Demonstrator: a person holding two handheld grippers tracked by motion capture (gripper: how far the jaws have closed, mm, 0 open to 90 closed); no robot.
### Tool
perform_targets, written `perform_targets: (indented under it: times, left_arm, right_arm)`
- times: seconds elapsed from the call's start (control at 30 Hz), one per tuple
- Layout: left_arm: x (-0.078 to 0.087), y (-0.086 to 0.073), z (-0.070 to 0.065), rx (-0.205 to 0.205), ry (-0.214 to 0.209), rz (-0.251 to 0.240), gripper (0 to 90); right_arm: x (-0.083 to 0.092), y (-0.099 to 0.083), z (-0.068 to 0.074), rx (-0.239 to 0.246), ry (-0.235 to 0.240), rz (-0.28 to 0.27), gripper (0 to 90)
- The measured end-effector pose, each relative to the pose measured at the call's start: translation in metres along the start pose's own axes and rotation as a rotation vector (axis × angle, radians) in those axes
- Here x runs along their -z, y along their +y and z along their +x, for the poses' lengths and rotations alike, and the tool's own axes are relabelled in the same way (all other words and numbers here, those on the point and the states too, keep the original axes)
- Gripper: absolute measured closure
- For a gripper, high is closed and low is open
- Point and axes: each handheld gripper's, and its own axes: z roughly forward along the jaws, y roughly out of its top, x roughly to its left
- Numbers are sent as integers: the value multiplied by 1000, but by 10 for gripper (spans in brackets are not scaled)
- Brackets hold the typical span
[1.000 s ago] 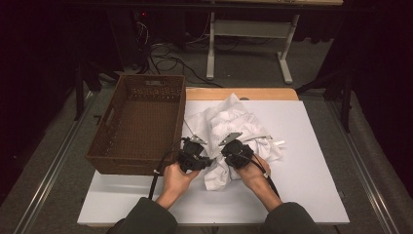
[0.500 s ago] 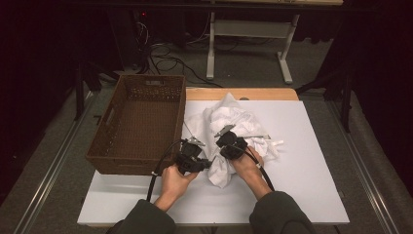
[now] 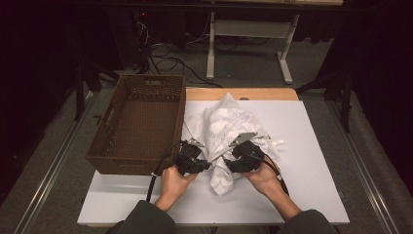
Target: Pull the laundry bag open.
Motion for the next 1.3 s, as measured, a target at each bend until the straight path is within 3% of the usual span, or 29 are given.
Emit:
perform_targets:
  times: [0.2, 0.27, 0.37, 0.5, 0.57, 0.7, 0.8, 0.9, 0.93, 0.97, 1.03, 1.23, 1.3]
  left_arm:
    - [2, 1, 1, 17, -45, -14, 834]
    - [3, 1, 1, 16, -44, -15, 834]
    - [3, 1, 2, 17, -51, -20, 834]
    - [7, 2, -1, -5, -39, -29, 836]
    - [9, 2, -6, -22, -35, -36, 837]
    - [14, 4, -13, -42, -71, -28, 842]
    - [13, 4, -12, -45, -52, -16, 843]
    - [11, 2, -7, -29, -46, -9, 842]
    - [10, 2, -5, -19, -43, -13, 842]
    - [11, 1, -3, -16, -40, -14, 842]
    - [11, 1, -1, -7, -41, -14, 841]
    - [6, 0, -1, 0, -26, -11, 839]
    - [6, -1, 1, 2, -26, -9, 838]
  right_arm:
    - [-29, 0, 9, 46, 14, 104, 410]
    - [-40, 2, 10, 49, -6, 117, 515]
    - [-47, 6, 10, 86, -44, 123, 787]
    - [-40, 12, 10, 95, -63, 62, 828]
    - [-39, 16, 8, 88, -69, 35, 831]
    - [-51, 28, 0, 57, -90, 34, 834]
    - [-68, 35, -6, 50, -116, 88, 829]
    - [-75, 35, -8, 19, -90, 95, 786]
    - [-69, 33, -8, 10, -64, 92, 704]
    - [-69, 33, -8, 10, -64, 92, 704]
    - [-60, 30, -6, 13, -44, 79, 621]
    - [-21, 18, 0, 20, -25, 40, 521]
    - [-8, 9, 5, 18, 26, 21, 488]
